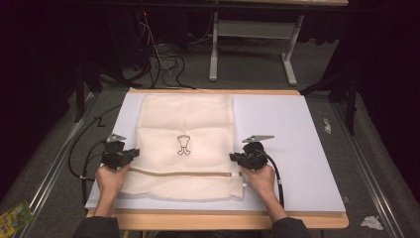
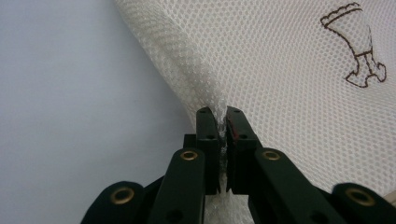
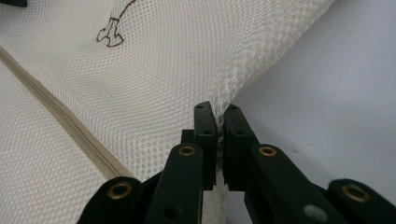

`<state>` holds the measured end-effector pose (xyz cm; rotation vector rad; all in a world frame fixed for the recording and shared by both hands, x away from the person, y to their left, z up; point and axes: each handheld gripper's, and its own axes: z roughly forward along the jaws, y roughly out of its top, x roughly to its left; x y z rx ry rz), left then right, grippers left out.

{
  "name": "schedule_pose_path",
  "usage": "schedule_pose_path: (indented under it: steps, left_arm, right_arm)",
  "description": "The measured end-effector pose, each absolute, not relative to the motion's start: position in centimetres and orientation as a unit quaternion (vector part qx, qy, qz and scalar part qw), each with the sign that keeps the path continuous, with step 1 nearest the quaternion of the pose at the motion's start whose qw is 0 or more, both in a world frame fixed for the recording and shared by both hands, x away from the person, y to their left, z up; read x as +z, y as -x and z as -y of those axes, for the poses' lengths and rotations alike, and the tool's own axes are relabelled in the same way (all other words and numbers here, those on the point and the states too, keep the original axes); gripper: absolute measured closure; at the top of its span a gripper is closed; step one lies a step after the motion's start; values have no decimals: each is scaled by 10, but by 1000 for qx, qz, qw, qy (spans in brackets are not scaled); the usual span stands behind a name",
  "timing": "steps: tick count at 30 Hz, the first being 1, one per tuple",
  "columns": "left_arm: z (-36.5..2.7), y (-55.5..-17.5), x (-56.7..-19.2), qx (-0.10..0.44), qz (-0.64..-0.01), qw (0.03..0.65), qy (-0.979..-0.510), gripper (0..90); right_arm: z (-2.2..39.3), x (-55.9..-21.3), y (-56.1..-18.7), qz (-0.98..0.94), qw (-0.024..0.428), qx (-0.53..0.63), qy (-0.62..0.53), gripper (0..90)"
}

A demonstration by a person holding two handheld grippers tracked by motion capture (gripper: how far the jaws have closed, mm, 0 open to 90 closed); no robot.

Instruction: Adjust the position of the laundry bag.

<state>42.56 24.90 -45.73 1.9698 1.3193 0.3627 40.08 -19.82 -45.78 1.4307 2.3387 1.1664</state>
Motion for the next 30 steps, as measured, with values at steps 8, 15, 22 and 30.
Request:
schedule_pose_path:
  steps: [8, 15, 22, 30]
  left_arm:
    - [-244, -427, -455, 137, -504, 375, -766, 861]
    - [-236, -427, -452, 138, -492, 377, -772, 861]
    - [-229, -427, -451, 138, -487, 391, -769, 862]
    - [-219, -429, -450, 133, -481, 399, -769, 862]
  right_arm:
    - [206, -454, -401, -779, 90, 393, -481, 873]
    - [215, -451, -400, -776, 96, 391, -486, 874]
    - [222, -448, -399, -772, 102, 391, -490, 875]
    - [234, -447, -399, -767, 110, 393, -495, 875]
